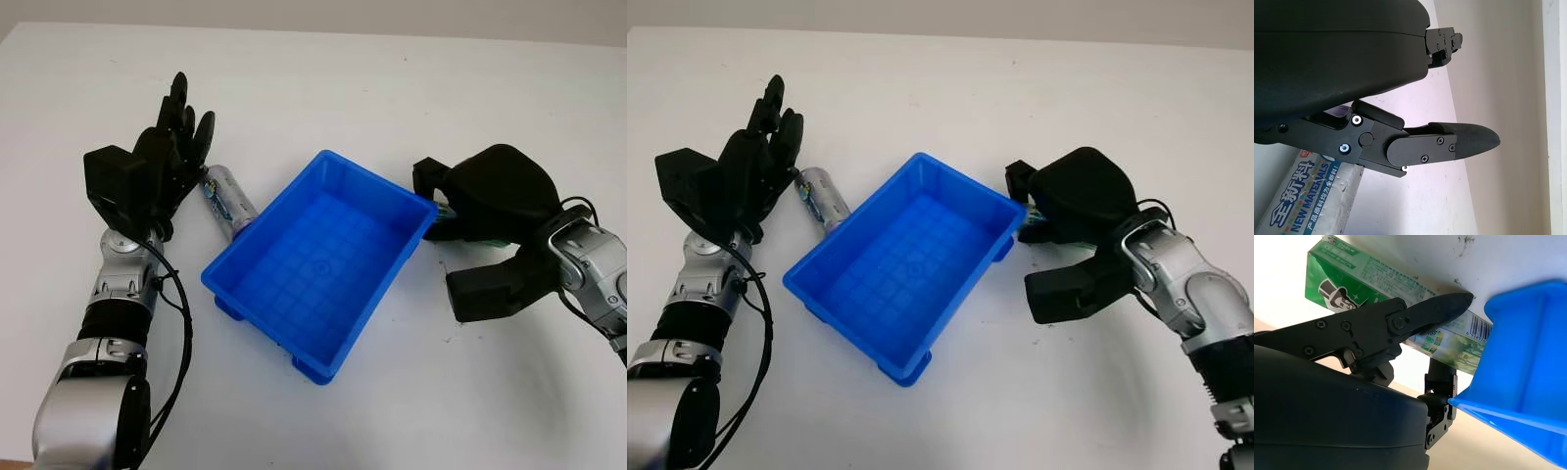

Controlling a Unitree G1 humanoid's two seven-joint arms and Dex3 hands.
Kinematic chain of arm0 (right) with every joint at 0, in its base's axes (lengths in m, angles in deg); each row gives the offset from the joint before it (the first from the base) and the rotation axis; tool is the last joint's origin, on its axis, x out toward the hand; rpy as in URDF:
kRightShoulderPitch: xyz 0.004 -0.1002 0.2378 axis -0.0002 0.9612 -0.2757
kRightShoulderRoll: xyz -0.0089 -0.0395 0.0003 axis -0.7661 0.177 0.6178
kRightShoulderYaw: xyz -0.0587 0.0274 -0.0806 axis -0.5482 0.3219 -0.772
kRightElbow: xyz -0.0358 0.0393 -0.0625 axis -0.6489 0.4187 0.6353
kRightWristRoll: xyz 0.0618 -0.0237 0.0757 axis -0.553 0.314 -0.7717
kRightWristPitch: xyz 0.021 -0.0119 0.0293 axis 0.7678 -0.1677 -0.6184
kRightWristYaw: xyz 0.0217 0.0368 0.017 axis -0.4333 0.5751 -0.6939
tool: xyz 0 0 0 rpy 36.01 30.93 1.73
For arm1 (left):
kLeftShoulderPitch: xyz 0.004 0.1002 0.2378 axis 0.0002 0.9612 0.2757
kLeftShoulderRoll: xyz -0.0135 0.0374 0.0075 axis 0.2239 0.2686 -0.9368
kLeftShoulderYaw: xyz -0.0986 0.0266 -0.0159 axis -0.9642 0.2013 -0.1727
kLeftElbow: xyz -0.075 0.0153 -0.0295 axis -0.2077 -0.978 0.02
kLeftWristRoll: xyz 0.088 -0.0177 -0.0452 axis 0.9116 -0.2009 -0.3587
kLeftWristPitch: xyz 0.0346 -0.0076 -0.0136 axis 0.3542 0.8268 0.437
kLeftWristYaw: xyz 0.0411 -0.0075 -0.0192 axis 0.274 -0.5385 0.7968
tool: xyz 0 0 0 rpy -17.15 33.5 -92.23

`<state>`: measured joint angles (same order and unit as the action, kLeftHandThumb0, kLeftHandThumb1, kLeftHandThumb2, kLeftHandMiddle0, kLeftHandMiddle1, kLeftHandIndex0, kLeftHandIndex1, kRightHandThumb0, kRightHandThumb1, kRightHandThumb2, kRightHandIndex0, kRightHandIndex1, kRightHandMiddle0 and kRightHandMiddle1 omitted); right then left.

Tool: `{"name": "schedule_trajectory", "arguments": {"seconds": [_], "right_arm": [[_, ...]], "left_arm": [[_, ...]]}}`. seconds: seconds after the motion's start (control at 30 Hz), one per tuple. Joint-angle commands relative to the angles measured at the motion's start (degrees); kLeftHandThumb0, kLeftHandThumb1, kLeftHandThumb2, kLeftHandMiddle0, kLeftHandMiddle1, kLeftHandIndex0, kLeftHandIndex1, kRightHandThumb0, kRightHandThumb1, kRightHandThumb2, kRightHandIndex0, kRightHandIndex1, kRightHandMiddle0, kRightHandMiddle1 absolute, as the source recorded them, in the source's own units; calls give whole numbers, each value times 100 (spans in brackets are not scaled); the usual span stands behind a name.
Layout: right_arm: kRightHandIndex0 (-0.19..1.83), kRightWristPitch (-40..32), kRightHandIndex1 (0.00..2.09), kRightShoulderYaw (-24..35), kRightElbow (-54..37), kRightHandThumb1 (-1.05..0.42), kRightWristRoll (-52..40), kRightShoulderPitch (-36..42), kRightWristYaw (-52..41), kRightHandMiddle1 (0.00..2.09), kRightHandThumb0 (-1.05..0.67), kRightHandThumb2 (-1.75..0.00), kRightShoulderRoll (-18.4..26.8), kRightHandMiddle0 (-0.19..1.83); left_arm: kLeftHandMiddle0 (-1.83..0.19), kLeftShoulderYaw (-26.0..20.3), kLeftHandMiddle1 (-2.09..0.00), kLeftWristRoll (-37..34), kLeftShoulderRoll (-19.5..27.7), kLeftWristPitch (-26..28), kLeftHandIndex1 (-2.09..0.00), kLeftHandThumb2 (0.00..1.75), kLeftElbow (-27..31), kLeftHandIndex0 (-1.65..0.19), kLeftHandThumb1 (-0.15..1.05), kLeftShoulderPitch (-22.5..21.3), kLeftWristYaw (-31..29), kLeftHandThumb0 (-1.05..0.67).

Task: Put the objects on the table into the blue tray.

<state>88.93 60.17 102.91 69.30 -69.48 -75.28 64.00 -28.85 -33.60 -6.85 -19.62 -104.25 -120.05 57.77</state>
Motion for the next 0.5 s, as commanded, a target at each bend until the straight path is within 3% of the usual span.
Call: {"name": "schedule_trajectory", "arguments": {"seconds": [0.0,0.33,0.47], "right_arm": [[111,37,209,-5,80,-103,61,-8,1,209,-51,-6,127,81],[95,114,209,152,486,-103,4,-416,188,209,-47,-5,284,64],[93,-272,209,266,580,-101,47,-692,222,209,-47,-5,258,64]], "left_arm": [[12,-16,-5,-27,36,-37,-6,47,-36,13,105,-107,-22,-79],[13,-30,-5,-76,36,-113,-5,46,-99,13,105,-117,-129,-78],[13,-19,-5,-50,37,-109,-5,47,-79,13,105,-92,-111,-78]]}}
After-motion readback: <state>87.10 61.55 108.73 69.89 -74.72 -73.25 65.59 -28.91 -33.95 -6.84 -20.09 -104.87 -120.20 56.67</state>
